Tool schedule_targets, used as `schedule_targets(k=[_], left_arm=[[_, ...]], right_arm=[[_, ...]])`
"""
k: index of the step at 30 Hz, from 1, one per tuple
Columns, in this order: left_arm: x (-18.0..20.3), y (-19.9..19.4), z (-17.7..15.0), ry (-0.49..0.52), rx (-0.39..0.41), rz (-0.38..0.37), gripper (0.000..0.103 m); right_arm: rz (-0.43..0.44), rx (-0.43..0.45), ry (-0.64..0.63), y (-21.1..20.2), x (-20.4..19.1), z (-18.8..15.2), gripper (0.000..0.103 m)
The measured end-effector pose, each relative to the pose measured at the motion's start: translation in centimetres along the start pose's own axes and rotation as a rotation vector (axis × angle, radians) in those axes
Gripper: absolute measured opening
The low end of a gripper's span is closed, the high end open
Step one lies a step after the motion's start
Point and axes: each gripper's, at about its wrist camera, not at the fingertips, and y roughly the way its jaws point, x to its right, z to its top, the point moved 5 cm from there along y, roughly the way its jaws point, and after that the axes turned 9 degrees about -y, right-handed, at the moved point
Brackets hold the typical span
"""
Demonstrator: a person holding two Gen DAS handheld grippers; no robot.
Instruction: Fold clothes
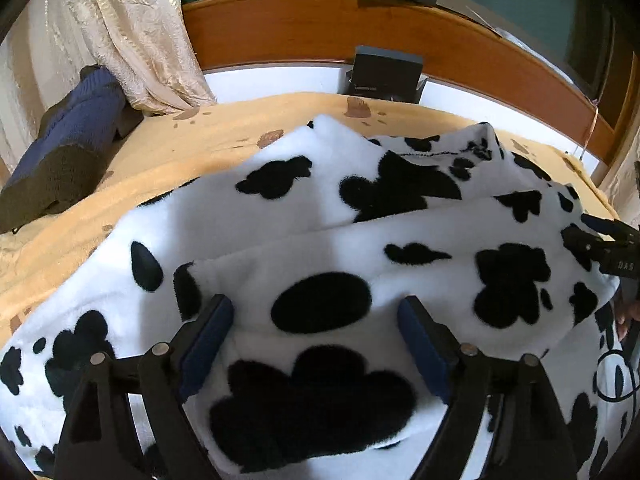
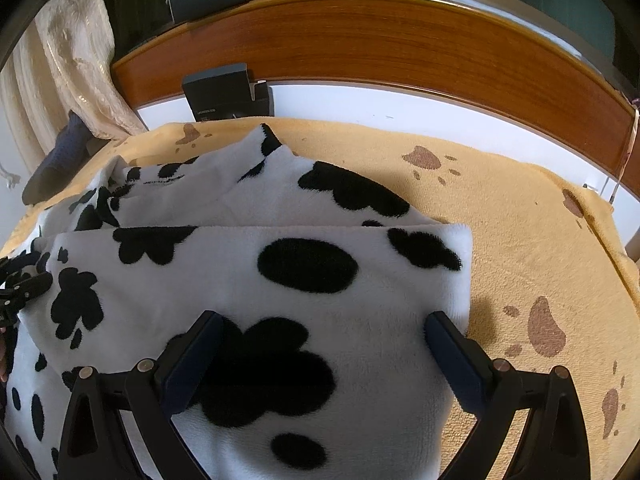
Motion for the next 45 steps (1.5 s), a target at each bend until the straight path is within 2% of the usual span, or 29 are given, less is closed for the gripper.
schedule_targets(k=[5,8,12,15,18,20,28,45], left_arm=[[0.1,0.0,0.0,0.006,0.001,0.002,0.091],[-0.1,-0.9,0.4,-0.042,-0.007,-0.012,0.091],[0.0,-2.9,0.7,-0.113,0.002,-0.091,0.092],[0.4,-1.9,-0.1,-0.083,-0.041,-0.059,0.094],[0.6,-0.9,-0.7,-0.018,-0.023,-0.005,0.095],[0.8,-0.4,-1.0,0.015,-0.012,0.012,0.100],[0.8,-0.2,-1.0,0.022,0.000,0.010,0.102],[0.9,-0.2,-1.1,0.022,0.007,0.014,0.102]], right_arm=[[-0.001,-0.001,-0.002,0.0,0.0,0.0,0.102],[-0.001,-0.001,-0.002,0.0,0.0,0.0,0.102],[-0.001,-0.001,-0.003,0.0,0.0,0.0,0.102],[-0.004,0.001,-0.004,-0.1,0.0,0.0,0.102],[-0.012,0.015,-0.003,-0.3,0.0,0.0,0.102],[-0.021,0.018,-0.008,-0.4,0.0,0.1,0.102],[-0.039,-0.003,-0.041,0.0,-0.5,0.0,0.102],[-0.059,0.014,-0.052,-0.4,-0.7,0.1,0.102]])
